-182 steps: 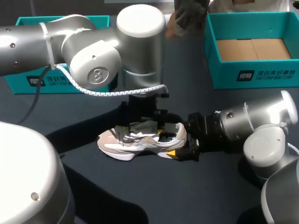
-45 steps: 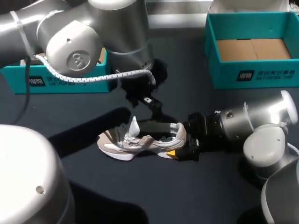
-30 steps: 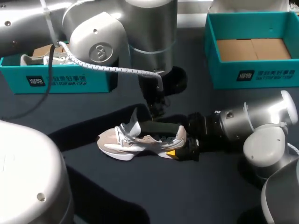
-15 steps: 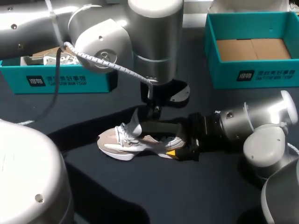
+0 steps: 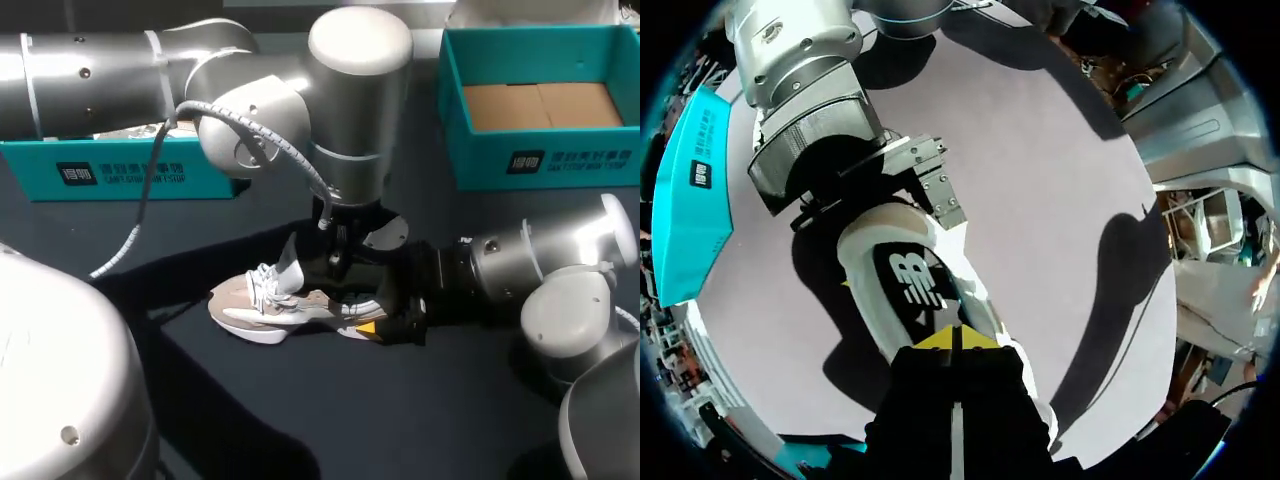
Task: Take the shoe out of the shoebox, open the shoe tongue, remove and reinsert the insole, then place the shoe into the shoebox
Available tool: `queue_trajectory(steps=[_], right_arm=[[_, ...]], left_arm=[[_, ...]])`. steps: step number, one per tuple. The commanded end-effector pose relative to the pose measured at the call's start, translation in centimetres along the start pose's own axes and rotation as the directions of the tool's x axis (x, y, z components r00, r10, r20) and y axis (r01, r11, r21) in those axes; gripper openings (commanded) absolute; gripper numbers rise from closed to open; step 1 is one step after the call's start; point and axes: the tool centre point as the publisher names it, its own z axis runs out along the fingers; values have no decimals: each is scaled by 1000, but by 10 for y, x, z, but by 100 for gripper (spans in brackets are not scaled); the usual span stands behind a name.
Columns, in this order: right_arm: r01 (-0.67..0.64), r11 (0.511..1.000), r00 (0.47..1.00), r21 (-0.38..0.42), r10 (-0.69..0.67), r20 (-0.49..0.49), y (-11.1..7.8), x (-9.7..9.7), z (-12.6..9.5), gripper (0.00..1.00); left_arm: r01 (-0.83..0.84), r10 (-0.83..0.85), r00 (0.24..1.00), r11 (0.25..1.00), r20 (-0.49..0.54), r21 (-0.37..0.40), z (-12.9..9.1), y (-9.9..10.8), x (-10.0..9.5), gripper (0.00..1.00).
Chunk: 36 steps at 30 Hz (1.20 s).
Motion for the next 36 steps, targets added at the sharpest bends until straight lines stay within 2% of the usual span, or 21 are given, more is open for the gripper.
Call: queue_trajectory(steps=[1, 5, 22, 23, 24, 25, 27, 33, 36], right_arm=[[1, 1000, 1000, 4, -1, 3, -4, -1, 5, 0], [1, 1000, 1000, 4, -1, 3, -4, -1, 5, 0], [1, 1000, 1000, 4, -1, 3, -4, -1, 5, 0], [1, 1000, 1000, 4, -1, 3, -4, -1, 5, 0], [1, 1000, 1000, 4, -1, 3, -4, -1, 5, 0], [1, 1000, 1000, 4, -1, 3, -4, -1, 5, 0], [1, 1000, 1000, 4, -1, 3, -4, -1, 5, 0], [1, 1000, 1000, 4, -1, 3, -4, -1, 5, 0], [1, 1000, 1000, 4, -1, 3, -4, -1, 5, 0]], left_arm=[[33, -34, 999, 999, 27, 5, 8, 3, 3, 0], [81, -83, 996, 996, 46, 31, 16, 4, 1, 0], [109, -107, 994, 990, -24, 84, 50, 3, 13, 0], [112, -111, 994, 990, -26, 83, 51, 3, 14, 4], [117, -115, 993, 989, -29, 90, 52, 3, 15, 23], [115, -113, 993, 989, -34, 89, 54, 3, 15, 34], [116, -113, 993, 989, -37, 92, 55, 2, 17, 35], [122, -120, 992, 989, -30, 82, 62, 0, 13, 49], [124, -125, 992, 990, 2, 72, 65, 0, 9, 51]])
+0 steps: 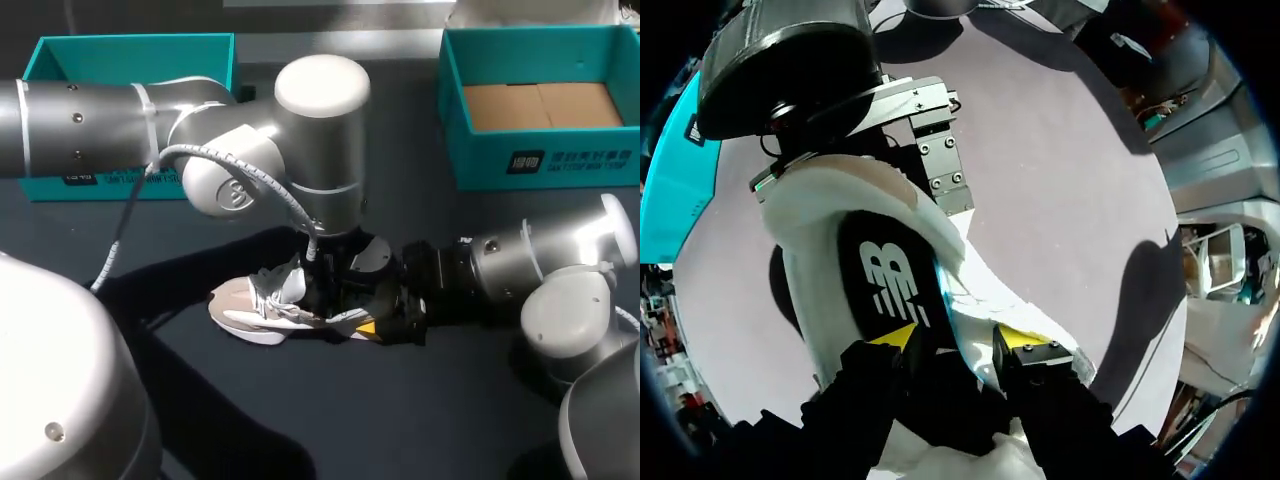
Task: Take the shoe out of the shoebox, open the shoe tongue, remove and reinsert the insole, then place the shoe into the shoebox
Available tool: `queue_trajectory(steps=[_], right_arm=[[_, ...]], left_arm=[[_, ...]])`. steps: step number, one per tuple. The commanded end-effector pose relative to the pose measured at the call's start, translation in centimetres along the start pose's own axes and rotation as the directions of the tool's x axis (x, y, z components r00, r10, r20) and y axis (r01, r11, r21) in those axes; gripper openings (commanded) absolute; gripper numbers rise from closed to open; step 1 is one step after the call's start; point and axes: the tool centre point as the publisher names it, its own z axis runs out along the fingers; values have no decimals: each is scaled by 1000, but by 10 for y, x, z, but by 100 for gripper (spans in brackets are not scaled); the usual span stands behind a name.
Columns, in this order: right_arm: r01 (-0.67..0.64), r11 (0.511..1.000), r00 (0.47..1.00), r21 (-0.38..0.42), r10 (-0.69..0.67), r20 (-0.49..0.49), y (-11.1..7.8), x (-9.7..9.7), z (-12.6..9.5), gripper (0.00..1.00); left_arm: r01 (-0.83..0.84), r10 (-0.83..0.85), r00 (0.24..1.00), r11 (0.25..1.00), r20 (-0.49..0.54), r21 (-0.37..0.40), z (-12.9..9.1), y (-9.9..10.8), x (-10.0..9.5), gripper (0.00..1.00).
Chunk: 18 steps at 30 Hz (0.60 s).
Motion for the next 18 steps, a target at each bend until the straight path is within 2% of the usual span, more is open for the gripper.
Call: queue_trajectory(steps=[1, 2, 6, 9, 12, 14, 15, 16, 17, 18], right_arm=[[0, 1000, 1000, 3, 0, 3, -4, -1, 5, 0], [0, 1000, 1000, 3, 0, 3, -4, -1, 5, 0], [0, 1000, 1000, 3, 0, 3, -4, -1, 5, 0], [0, 1000, 1000, 3, 0, 3, -4, -1, 5, 0], [0, 1000, 1000, 3, 0, 3, -4, -1, 5, 0], [0, 1000, 1000, 3, 0, 3, -4, -1, 5, 0], [0, 1000, 1000, 3, 0, 3, -4, -1, 5, 0], [0, 1000, 1000, 3, 0, 3, -4, -1, 5, 0], [0, 1000, 1000, 3, 0, 3, -4, -1, 5, 0], [0, 1000, 1000, 3, 0, 3, -4, -1, 5, 0]], left_arm=[[5, -4, 999, 1000, 33, -6, 9, -4, -2, 52], [8, -7, 999, 1000, 43, -7, 11, -4, -3, 56], [22, -20, 995, 999, 96, -23, 20, -4, -9, 60], [31, -30, 993, 999, 115, -7, 25, -3, -12, 76], [38, -37, 993, 999, 116, -6, 33, -3, -16, 80], [43, -42, 992, 999, 117, -8, 37, -2, -19, 75], [44, -43, 992, 999, 116, -8, 39, -1, -20, 68], [52, -51, 992, 999, 117, -9, 40, 0, -21, 55], [53, -52, 992, 999, 117, -8, 41, 1, -23, 49], [59, -58, 991, 998, 118, -6, 42, 2, -24, 34]])
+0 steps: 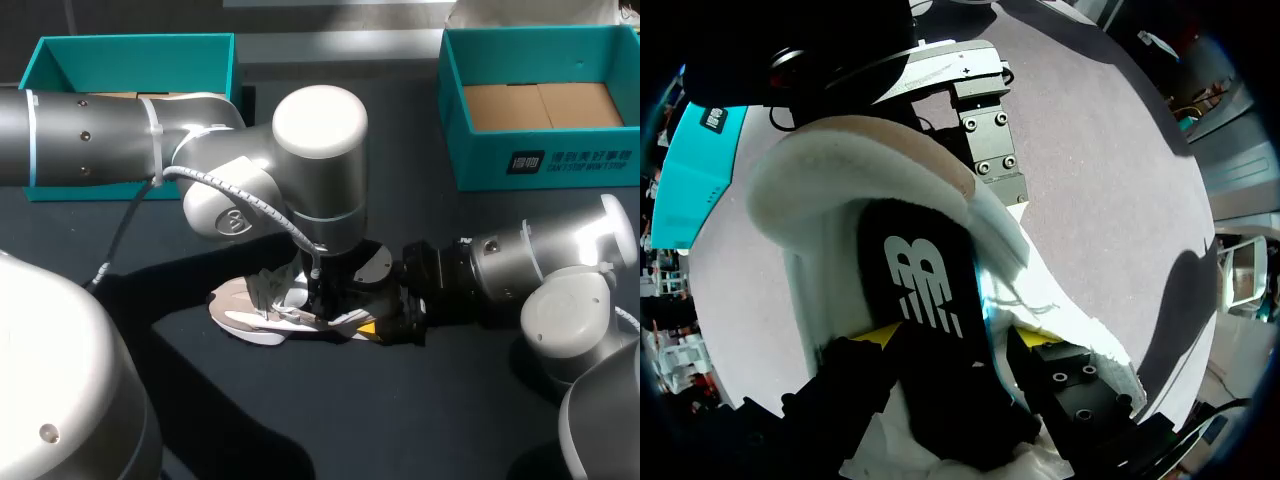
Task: Take the shoe out of the shoebox, open the shoe tongue, remove and reinsert the insole, then place the shoe into the shoebox
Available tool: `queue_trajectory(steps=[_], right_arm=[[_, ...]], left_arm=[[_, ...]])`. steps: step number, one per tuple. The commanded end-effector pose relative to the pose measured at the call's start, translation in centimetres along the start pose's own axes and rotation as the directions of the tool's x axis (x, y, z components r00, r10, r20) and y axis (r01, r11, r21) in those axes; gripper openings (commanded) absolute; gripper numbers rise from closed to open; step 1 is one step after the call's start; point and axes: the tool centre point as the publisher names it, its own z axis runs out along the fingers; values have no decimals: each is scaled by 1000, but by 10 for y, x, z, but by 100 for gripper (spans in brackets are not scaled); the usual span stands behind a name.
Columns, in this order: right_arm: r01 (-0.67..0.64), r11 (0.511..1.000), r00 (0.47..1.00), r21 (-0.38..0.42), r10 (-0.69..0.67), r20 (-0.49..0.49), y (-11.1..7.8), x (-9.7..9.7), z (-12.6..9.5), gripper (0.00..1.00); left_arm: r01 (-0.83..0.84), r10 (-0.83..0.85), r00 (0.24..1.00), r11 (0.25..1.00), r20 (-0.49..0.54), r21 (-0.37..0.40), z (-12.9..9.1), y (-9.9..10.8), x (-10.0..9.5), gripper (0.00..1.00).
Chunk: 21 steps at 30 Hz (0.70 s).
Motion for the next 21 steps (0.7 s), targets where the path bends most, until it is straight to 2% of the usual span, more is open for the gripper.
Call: queue_trajectory(steps=[1, 2, 3, 9, 12, 21], right_arm=[[0, 1000, 1000, 3, 0, 2, -3, -1, 5, 0], [0, 1000, 1000, 3, 0, 2, -3, -1, 5, 0], [0, 1000, 1000, 3, 0, 2, -3, -1, 5, 0], [0, 1000, 1000, 3, 0, 2, -3, -1, 5, 0], [0, 1000, 1000, 3, 0, 2, -3, -1, 5, 0], [0, 1000, 1000, 3, 0, 2, -3, -1, 5, 0]], left_arm=[[9, -9, 1000, 1000, 0, 3, 21, 1, -3, 24], [11, -11, 1000, 1000, -1, 3, 21, 1, -4, 9], [14, -14, 1000, 1000, 1, 2, 21, 2, -4, 0], [37, -37, 999, 999, 1, 16, 8, 9, 1, 0], [61, -59, 997, 997, -42, 53, -1, 14, 2, 0], [63, -54, 992, 995, -113, 80, -32, 21, 6, 0]])
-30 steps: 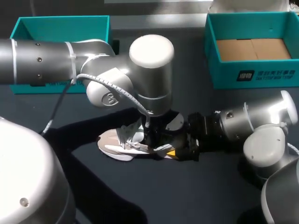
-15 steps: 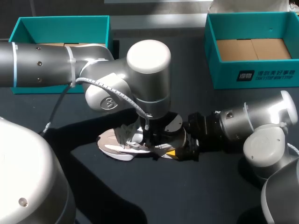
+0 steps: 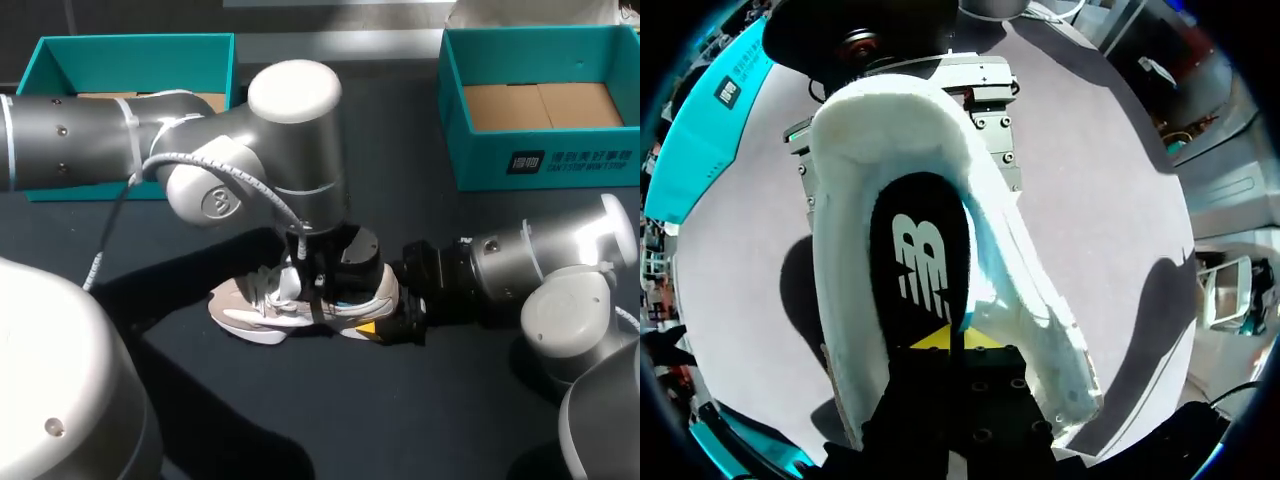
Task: Take the shoe out of the shoebox, open the shoe tongue, remove and reinsert the insole, then place the shoe into the shoebox
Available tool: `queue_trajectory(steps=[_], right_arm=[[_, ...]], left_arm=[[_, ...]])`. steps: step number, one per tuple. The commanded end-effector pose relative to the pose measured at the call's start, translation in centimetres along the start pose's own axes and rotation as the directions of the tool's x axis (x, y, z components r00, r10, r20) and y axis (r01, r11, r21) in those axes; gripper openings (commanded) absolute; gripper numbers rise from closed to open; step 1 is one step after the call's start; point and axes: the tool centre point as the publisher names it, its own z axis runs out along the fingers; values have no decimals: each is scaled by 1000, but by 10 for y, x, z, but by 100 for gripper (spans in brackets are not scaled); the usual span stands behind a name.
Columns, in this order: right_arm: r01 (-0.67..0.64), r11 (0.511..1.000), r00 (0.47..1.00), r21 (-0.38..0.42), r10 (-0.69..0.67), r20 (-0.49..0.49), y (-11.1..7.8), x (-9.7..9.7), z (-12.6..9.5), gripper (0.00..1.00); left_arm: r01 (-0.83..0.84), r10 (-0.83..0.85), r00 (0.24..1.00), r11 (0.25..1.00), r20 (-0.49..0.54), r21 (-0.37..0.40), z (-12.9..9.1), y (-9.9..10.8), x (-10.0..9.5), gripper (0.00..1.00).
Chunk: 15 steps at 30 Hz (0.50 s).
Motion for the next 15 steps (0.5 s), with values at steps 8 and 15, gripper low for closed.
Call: queue_trajectory(steps=[8, 15], right_arm=[[1, 1000, 1000, 4, -1, 3, -4, -1, 5, 0], [1, 1000, 1000, 4, -1, 3, -4, -1, 5, 0]], left_arm=[[14, -11, 998, 998, -56, 57, -36, 17, 7, 0], [36, -28, 997, 993, -67, 113, -54, 24, 10, 0]])
